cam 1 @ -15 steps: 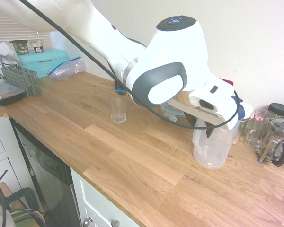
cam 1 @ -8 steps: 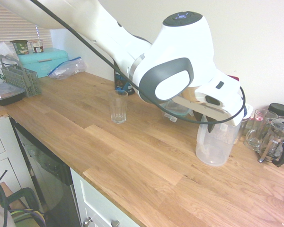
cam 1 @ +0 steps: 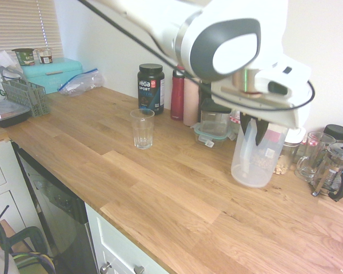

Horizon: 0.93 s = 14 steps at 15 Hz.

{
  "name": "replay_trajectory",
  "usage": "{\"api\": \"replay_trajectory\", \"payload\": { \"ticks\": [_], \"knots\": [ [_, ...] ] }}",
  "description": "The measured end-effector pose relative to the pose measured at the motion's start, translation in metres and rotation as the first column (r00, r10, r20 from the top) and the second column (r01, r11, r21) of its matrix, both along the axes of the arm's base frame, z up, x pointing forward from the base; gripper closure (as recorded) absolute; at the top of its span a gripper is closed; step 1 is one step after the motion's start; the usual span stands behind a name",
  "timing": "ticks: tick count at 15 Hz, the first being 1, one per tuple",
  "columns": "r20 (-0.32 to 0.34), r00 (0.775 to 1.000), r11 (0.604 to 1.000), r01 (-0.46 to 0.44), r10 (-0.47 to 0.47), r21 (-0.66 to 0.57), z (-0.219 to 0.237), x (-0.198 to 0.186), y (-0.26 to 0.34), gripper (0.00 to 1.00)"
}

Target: Pour me some water

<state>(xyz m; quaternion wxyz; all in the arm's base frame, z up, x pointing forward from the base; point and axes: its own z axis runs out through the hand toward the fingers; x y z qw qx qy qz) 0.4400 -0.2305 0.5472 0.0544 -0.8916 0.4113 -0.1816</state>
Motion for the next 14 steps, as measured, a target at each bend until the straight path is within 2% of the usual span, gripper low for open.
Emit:
{"api": "replay_trajectory", "payload": {
  "ticks": [3, 5, 6, 10, 14],
  "knots": [
    [-0.092, 0.980, 0.985, -0.175, 0.175, 0.013, 0.019, -0.001, 0.025, 1.00],
    [-0.159, 0.944, 0.957, -0.289, 0.288, 0.019, 0.008, -0.006, 0.045, 1.00],
    [-0.198, 0.919, 0.939, -0.343, 0.341, 0.026, 0.002, -0.012, 0.055, 1.00],
    [-0.316, 0.792, 0.841, -0.540, 0.522, 0.035, 0.002, -0.017, 0.128, 1.00],
    [-0.427, 0.638, 0.703, -0.711, 0.642, -0.006, -0.008, -0.011, 0.212, 1.00]
  ]
}}
